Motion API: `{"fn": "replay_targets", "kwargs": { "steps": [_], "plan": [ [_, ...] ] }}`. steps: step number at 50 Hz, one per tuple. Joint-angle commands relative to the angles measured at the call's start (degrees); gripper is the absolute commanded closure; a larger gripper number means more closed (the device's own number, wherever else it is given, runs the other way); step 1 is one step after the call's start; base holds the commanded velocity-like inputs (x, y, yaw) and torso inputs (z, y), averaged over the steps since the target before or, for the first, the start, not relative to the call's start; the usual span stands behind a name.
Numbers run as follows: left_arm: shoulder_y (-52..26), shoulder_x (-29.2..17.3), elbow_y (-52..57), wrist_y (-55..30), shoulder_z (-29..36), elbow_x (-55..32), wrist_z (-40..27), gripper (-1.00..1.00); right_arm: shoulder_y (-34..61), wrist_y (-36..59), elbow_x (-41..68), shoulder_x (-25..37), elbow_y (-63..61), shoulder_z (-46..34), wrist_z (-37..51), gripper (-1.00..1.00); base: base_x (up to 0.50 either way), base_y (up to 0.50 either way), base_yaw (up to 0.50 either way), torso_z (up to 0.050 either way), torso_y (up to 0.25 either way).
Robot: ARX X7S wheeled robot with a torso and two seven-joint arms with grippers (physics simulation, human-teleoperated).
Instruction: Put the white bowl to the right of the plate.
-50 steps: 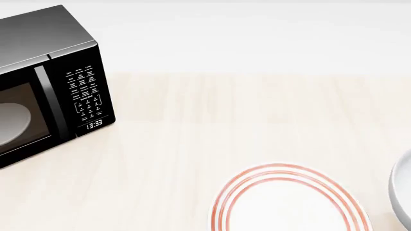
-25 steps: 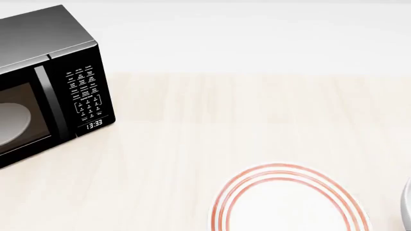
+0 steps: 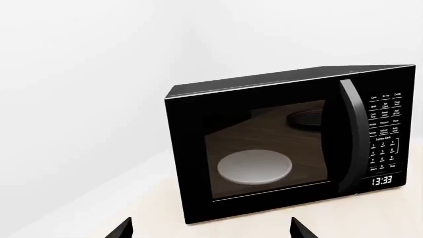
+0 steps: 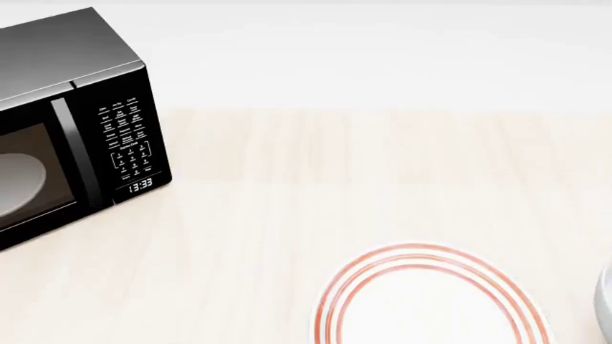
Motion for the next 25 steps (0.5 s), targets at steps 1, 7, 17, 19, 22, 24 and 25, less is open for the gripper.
{"fn": "replay_targets", "kwargs": {
  "steps": [1,7,17,19,22,24,25],
  "plan": [
    [0.05,-0.1,-0.04,0.12,0.15,-0.02,-0.13,-1.0,0.29,-1.19,-0.8,-0.24,-0.03,0.21,-1.23,-1.0,0.0,0.0,0.0,0.0,0.0],
    [0.04,-0.14,-0.02,0.04,0.33,0.0,-0.21,-1.0,-0.3,-12.75,-2.47,6.72,-17.72,1.41,2.38,-1.0,0.0,0.0,0.0,0.0,0.0],
    [0.31,-0.31,0.3,0.07,0.2,-0.24,-0.3,-1.0,5.21,-37.55,-20.45,21.78,-56.31,3.27,18.76,-1.0,0.0,0.0,0.0,0.0,0.0],
    [0.41,-0.35,0.48,0.06,0.11,-0.38,-0.31,-1.0,7.19,-39.34,-25.16,23.62,-61.68,3.96,22.37,-1.0,0.0,0.0,0.0,0.0,0.0],
    [0.51,-0.39,0.65,0.11,0.13,-0.4,-0.33,-1.0,9.23,-41.04,-30.45,25.41,-67.66,4.84,26.71,-1.0,0.0,0.0,0.0,0.0,0.0],
    [0.63,-0.43,0.82,0.2,0.11,-0.48,-0.29,-1.0,10.58,-41.19,-34.07,26.41,-71.66,5.45,29.03,-1.0,0.0,0.0,0.0,0.0,0.0],
    [0.66,-0.46,0.91,0.2,0.11,-0.58,-0.23,-1.0,10.96,-41.48,-35.45,26.84,-73.43,5.66,29.78,-1.0,0.0,0.0,0.0,0.0,0.0]
  ]
}}
